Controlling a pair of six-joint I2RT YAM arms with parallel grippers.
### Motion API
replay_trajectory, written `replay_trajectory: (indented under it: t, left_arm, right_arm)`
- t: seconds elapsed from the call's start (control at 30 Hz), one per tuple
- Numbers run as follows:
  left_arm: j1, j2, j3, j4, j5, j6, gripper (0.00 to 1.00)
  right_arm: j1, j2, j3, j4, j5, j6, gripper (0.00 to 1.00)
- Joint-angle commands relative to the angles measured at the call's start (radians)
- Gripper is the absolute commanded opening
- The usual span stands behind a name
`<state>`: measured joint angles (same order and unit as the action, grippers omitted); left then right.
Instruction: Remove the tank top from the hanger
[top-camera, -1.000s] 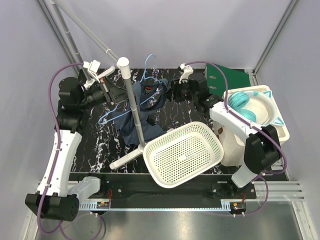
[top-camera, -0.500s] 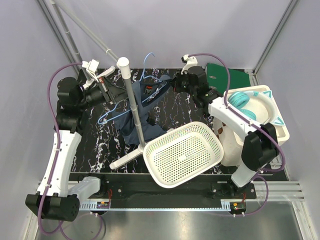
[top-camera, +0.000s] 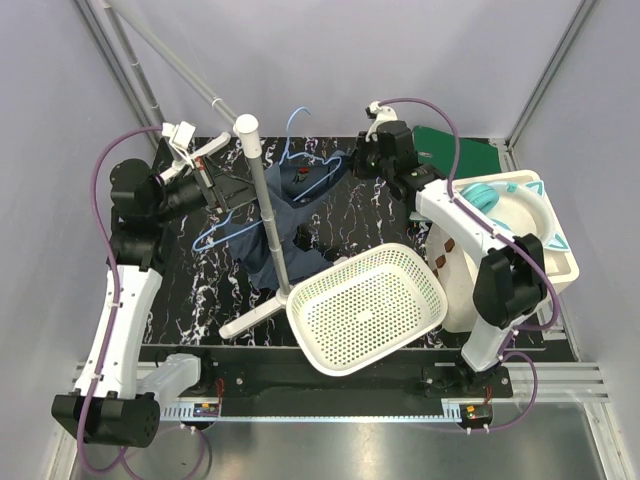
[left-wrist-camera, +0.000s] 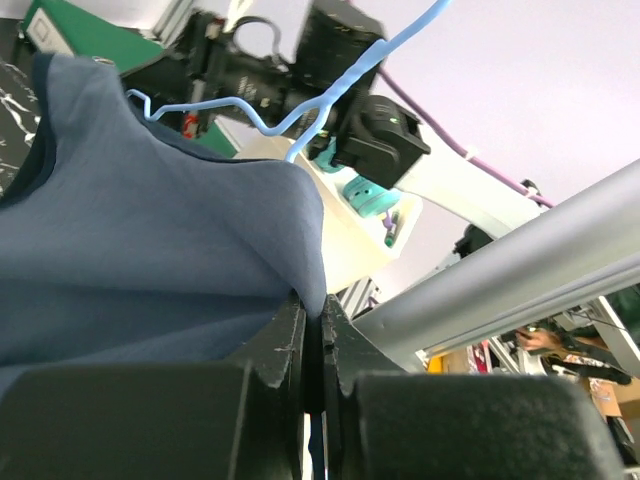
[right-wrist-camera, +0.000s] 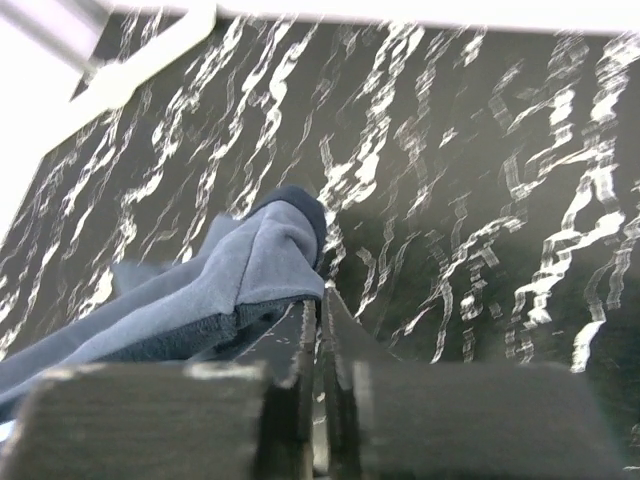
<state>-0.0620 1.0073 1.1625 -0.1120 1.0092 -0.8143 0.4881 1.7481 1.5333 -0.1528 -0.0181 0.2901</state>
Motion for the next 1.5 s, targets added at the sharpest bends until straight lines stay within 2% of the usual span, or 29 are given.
replay_trajectory:
  t: [0.0,0.03,0.07,0.13,0.17,0.3,0.4,0.5,0.6,0.77,0.9,1.1,1.47]
  left_arm:
    - [0.007,-0.003,-0.009,0.109,0.037,-0.048,0.00]
    - [0.007,0.002,-0.006,0.109,0.032,-0.046,0.00]
    - [0.007,0.008,-0.003,0.109,0.020,-0.031,0.00]
    - [0.007,0.017,0.020,0.083,0.000,0.009,0.00]
    - [0.007,0.030,0.031,0.028,-0.026,0.059,0.00]
    - [0.007,0.063,0.039,0.009,-0.047,0.092,0.00]
    - [0.007,0.092,0.017,0.032,-0.040,0.080,0.00]
    - [-0.009,0.114,0.006,0.046,-0.031,0.079,0.00]
    - [-0.028,0.128,-0.006,0.055,-0.017,0.078,0.00]
    - [-0.036,0.125,-0.026,0.060,-0.001,0.076,0.00]
    - [-0.035,0.114,-0.038,0.060,0.006,0.073,0.00]
    - [-0.035,0.102,-0.043,0.061,0.017,0.072,0.00]
    - [-0.036,0.096,-0.023,0.061,0.029,0.066,0.00]
  right_arm:
    - [-0.003,0.005,0.004,-0.020,-0.161,0.040,0.21]
    - [-0.002,0.001,-0.001,-0.052,-0.161,0.046,0.32]
    - [-0.002,-0.010,-0.002,-0.077,-0.146,0.046,0.50]
    - [-0.003,-0.028,-0.005,-0.155,-0.115,0.040,0.58]
    - [-0.003,-0.060,-0.012,-0.172,-0.091,0.035,0.66]
    - [-0.002,-0.169,-0.044,-0.241,-0.019,0.020,0.77]
    - [0.007,-0.265,-0.055,-0.254,-0.023,0.011,0.81]
    - [0.047,-0.324,-0.058,-0.193,-0.153,0.015,0.81]
    - [0.095,-0.357,-0.077,-0.058,-0.258,0.038,0.84]
    - [0.155,-0.345,-0.062,0.110,-0.261,0.070,0.85]
    - [0.191,-0.326,-0.064,0.243,-0.255,0.092,0.77]
    - [0.211,-0.300,-0.061,0.314,-0.227,0.081,0.71]
    - [0.233,-0.203,0.004,0.288,-0.148,0.060,0.58]
